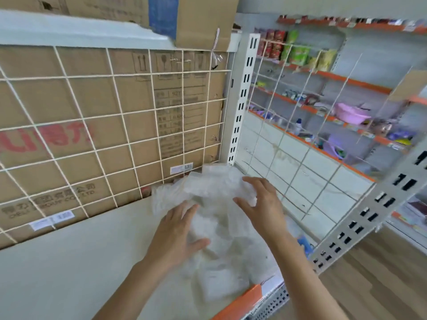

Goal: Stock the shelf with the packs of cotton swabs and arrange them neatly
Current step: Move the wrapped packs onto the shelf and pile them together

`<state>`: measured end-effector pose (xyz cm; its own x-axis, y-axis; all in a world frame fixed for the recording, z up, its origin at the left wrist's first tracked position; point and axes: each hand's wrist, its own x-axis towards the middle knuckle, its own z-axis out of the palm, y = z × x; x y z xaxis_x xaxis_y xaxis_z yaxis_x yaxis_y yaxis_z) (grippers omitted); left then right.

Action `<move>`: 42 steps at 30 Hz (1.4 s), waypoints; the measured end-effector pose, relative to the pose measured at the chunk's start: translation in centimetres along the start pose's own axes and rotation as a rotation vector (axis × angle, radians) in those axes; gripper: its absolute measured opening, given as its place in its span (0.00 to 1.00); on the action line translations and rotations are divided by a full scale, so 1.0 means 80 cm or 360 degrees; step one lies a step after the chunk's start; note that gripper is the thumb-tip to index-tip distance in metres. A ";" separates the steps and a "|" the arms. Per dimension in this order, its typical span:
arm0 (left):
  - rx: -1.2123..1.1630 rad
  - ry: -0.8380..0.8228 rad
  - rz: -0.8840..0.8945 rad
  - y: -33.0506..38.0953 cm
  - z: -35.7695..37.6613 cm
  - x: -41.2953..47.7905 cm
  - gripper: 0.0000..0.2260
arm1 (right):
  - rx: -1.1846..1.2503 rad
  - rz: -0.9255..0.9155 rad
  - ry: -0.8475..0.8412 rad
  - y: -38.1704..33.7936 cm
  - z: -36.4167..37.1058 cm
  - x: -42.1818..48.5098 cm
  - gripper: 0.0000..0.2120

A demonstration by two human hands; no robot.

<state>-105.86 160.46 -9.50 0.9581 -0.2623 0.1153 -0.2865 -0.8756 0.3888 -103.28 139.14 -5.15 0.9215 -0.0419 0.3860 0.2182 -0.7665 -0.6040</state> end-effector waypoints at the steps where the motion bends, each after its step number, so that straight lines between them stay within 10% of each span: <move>1: -0.0009 -0.0004 -0.0002 0.003 0.002 0.004 0.49 | 0.0017 -0.0016 -0.0053 0.002 0.008 0.012 0.21; 11: -0.0159 0.0059 0.0029 0.001 0.022 0.024 0.53 | -0.0107 -0.0062 -0.0238 0.015 0.034 0.056 0.21; 19: -0.0187 0.0374 0.0266 -0.031 -0.008 -0.016 0.30 | -0.0143 -0.0123 -0.0032 0.000 -0.001 -0.008 0.17; 42: 0.0073 0.0558 -0.0181 -0.231 -0.178 -0.388 0.26 | 0.0006 -0.0156 -0.0128 -0.223 0.085 -0.264 0.16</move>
<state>-130.28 190.59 -7.24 0.9236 -0.0143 0.3831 -0.1703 -0.9106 0.3765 -124.42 158.05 -7.30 0.9185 0.0845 0.3863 0.3093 -0.7622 -0.5687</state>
